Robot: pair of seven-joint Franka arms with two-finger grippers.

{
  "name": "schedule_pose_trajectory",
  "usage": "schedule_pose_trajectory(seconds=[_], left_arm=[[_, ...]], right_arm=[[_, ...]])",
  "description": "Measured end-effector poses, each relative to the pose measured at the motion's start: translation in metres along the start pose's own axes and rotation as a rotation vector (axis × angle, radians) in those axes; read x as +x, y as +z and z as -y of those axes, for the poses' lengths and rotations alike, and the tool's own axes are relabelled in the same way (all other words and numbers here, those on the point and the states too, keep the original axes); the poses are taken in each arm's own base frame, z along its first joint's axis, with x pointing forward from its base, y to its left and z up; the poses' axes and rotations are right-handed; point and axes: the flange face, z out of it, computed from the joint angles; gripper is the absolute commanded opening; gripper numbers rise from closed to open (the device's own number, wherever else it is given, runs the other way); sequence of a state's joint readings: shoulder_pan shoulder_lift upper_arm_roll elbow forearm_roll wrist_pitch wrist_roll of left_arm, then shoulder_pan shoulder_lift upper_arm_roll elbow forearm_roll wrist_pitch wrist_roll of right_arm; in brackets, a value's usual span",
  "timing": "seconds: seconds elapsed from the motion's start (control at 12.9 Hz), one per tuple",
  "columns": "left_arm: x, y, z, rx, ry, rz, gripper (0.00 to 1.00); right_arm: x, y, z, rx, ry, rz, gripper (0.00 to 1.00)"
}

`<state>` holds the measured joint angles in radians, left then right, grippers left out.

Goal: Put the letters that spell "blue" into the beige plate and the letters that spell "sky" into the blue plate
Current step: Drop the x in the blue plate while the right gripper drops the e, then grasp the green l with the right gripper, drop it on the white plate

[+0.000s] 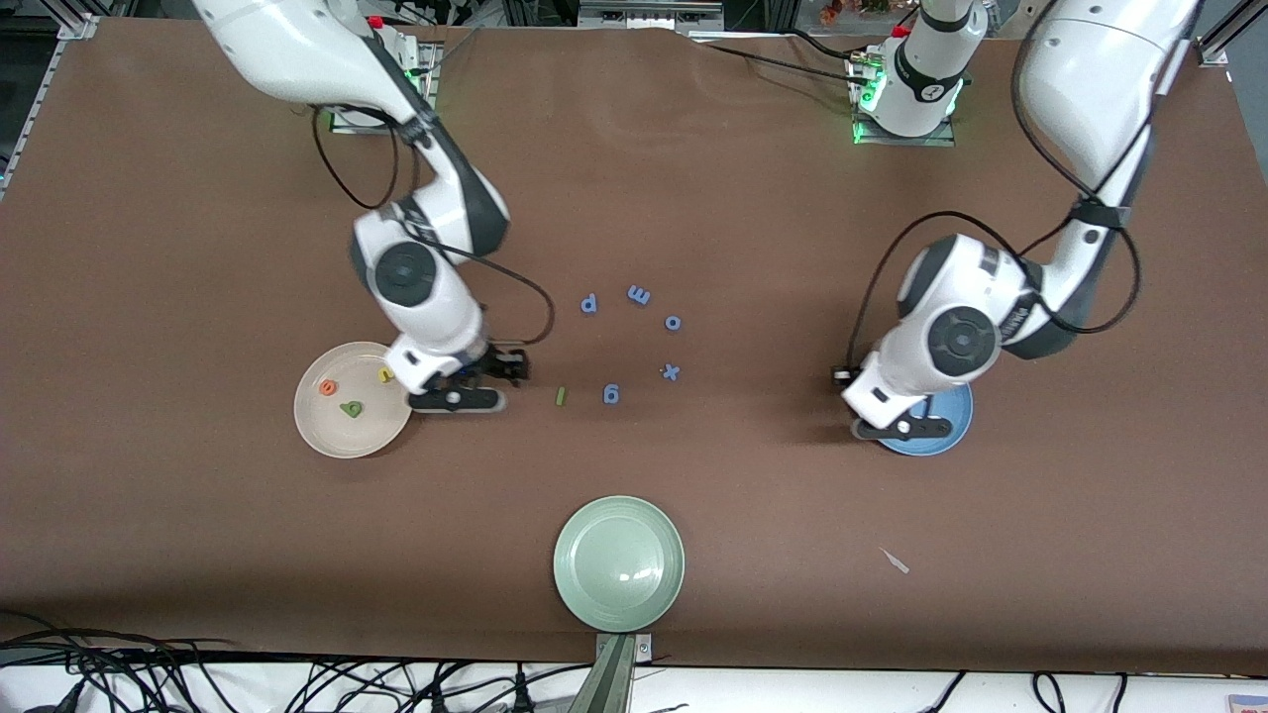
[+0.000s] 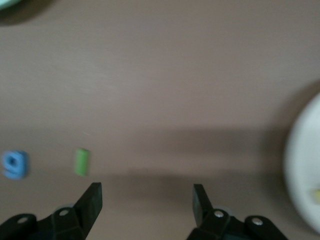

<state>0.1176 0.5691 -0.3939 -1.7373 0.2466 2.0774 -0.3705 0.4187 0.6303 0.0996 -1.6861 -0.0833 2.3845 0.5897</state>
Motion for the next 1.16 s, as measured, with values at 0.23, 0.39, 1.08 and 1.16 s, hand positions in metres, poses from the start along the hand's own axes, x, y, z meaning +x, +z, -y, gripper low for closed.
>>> schedule_pose_trajectory(seconds=[0.23, 0.39, 1.08, 1.16], left_arm=[[0.007, 0.007, 0.046, 0.022, 0.061, 0.005, 1.00], [0.008, 0.011, 0.057, 0.043, 0.072, 0.003, 1.00], [0.000, -0.142, 0.012, 0.042, 0.123, -0.154, 1.00], [-0.005, -0.165, 0.009, 0.032, 0.119, -0.187, 1.00]], right_arm=[[0.001, 0.044, 0.032, 0.010, 0.101, 0.008, 0.79], [-0.001, 0.053, 0.040, 0.018, 0.143, 0.003, 0.70], [-0.015, 0.063, 0.055, 0.011, 0.156, 0.016, 0.13], [-0.014, 0.063, 0.054, 0.010, 0.157, 0.015, 0.04]])
